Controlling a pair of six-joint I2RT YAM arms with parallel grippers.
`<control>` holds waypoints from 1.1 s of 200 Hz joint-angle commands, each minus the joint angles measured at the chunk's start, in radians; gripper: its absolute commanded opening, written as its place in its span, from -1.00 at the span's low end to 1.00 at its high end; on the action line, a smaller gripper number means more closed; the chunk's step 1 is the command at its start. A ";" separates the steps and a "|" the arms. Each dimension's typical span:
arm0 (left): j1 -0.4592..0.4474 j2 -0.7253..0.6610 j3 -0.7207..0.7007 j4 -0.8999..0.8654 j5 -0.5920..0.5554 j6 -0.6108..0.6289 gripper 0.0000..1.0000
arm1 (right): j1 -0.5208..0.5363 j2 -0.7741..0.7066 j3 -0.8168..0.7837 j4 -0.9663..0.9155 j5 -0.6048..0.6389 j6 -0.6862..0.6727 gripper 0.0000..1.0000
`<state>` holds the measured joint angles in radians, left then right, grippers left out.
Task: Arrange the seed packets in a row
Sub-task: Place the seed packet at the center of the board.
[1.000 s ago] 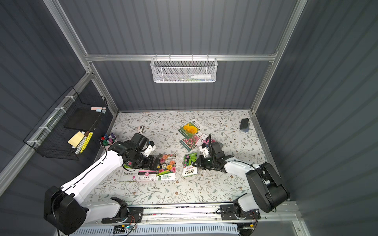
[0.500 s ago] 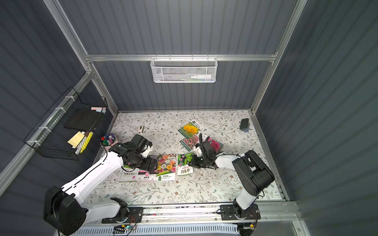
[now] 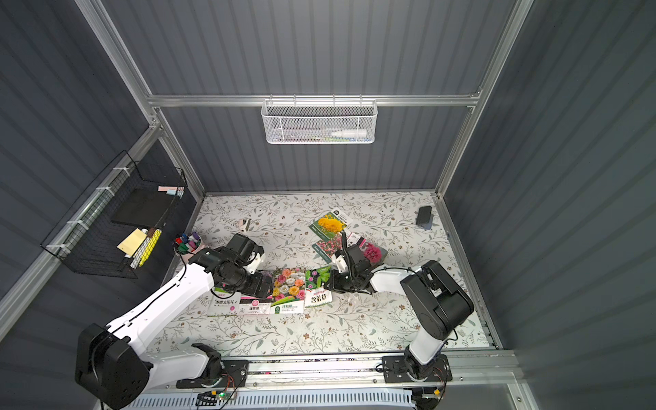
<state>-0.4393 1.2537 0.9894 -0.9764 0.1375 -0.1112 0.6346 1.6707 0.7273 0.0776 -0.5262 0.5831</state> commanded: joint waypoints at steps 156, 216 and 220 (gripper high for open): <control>0.001 0.112 0.120 0.019 0.121 -0.026 0.99 | -0.077 -0.290 0.041 -0.335 0.287 -0.038 0.98; -0.005 0.500 0.503 0.142 0.278 -0.079 0.99 | -0.418 -0.191 0.147 -0.384 0.240 -0.002 0.98; -0.009 0.530 0.529 0.161 0.299 -0.099 0.99 | -0.439 -0.184 0.149 -0.384 0.237 0.002 0.98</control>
<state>-0.4393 1.6493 1.3731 -0.9016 0.3111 -0.1406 0.3065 1.4509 0.8589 -0.2558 -0.2760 0.5648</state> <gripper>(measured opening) 0.991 0.989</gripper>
